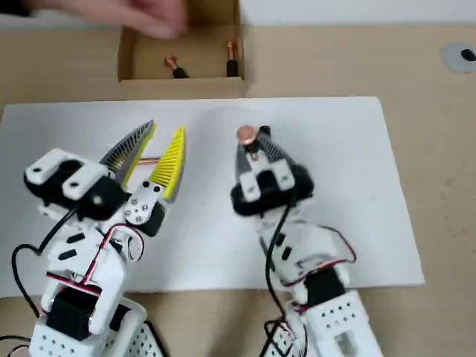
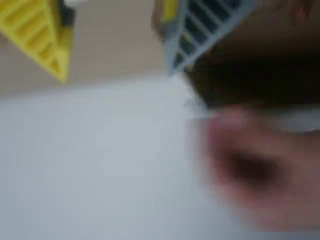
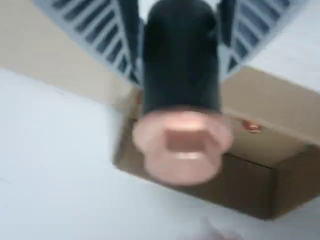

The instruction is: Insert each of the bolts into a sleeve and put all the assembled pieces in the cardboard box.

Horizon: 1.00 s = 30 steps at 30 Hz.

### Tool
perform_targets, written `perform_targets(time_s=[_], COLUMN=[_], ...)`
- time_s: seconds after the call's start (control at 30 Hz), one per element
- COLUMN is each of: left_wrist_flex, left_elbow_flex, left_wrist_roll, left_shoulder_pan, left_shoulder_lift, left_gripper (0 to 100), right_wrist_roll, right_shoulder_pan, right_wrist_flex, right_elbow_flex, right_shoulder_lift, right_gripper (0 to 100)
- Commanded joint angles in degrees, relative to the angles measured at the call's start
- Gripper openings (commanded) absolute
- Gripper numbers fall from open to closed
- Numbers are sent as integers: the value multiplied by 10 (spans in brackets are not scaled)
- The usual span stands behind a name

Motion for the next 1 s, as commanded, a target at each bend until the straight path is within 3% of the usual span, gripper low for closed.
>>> perform_targets(time_s=[0.0, 0.17, 0.4, 0.6, 0.73, 0.97], left_wrist_flex=[37, 128, 236, 289, 287, 287], left_elbow_flex=[-27, -48, -90, -43, -22, 21], left_wrist_roll=[5, 5, 2, 5, 5, 2], left_shoulder_pan=[-18, -34, -34, -34, -34, -34], left_shoulder_lift=[-4, -8, -77, -91, -89, -91], left_gripper=[132, 104, 103, 102, 102, 102], right_wrist_roll=[-19, -22, -21, 23, 34, 20], right_shoulder_pan=[29, 36, 15, 31, 47, 44], right_wrist_flex=[-16, -15, 100, 47, -26, -129], right_elbow_flex=[-137, -237, -225, -157, -177, -368], right_shoulder_lift=[127, 229, 100, 74, 204, 516], right_gripper=[9, 9, 9, 9, 9, 9])
